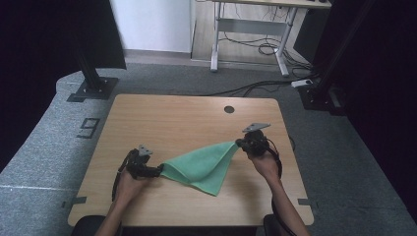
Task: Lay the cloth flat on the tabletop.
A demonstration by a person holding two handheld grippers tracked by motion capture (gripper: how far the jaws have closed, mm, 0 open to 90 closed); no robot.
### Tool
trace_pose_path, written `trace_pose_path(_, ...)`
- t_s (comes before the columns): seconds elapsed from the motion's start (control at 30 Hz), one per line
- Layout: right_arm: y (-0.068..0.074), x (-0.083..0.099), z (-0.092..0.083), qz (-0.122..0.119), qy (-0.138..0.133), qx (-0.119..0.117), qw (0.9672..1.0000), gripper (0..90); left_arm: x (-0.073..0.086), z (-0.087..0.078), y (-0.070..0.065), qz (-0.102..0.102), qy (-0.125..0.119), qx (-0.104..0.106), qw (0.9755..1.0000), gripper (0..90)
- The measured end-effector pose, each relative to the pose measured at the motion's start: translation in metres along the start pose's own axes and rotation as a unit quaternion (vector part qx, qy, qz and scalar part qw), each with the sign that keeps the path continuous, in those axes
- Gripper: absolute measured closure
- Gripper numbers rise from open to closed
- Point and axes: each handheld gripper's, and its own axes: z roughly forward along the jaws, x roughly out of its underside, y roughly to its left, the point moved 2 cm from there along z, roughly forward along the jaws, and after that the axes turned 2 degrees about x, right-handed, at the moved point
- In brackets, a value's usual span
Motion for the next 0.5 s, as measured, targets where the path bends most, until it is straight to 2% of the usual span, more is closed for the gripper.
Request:
trace_pose_path(0.13, -0.009, 0.025, 0.024, 0.022, 0.040, -0.008, 0.9989, 85.3, 0.000, 0.000, 0.002, -0.003, -0.001, -0.004, 1.0000, 12.5)
trace_pose_path(0.2, -0.009, 0.035, 0.034, 0.029, 0.054, -0.011, 0.9981, 75.5, -0.001, -0.001, 0.000, 0.004, 0.000, -0.011, 0.9999, 13.6)
trace_pose_path(0.27, -0.009, 0.036, 0.034, 0.036, 0.048, -0.006, 0.9982, 63.8, -0.003, -0.003, -0.002, 0.013, 0.002, -0.017, 0.9998, 14.3)
trace_pose_path(0.33, -0.008, 0.033, 0.029, 0.038, 0.034, -0.008, 0.9987, 57.6, -0.004, -0.007, -0.003, 0.017, -0.003, -0.013, 0.9998, 14.4)
trace_pose_path(0.43, 0.002, 0.024, 0.017, 0.029, 0.016, -0.021, 0.9992, 54.8, -0.005, -0.012, -0.005, 0.012, -0.014, 0.001, 0.9998, 14.4)
trace_pose_path(0.5, 0.014, 0.020, 0.012, 0.016, 0.008, -0.041, 0.9990, 54.9, -0.005, -0.014, -0.007, 0.015, -0.016, 0.005, 0.9997, 14.6)
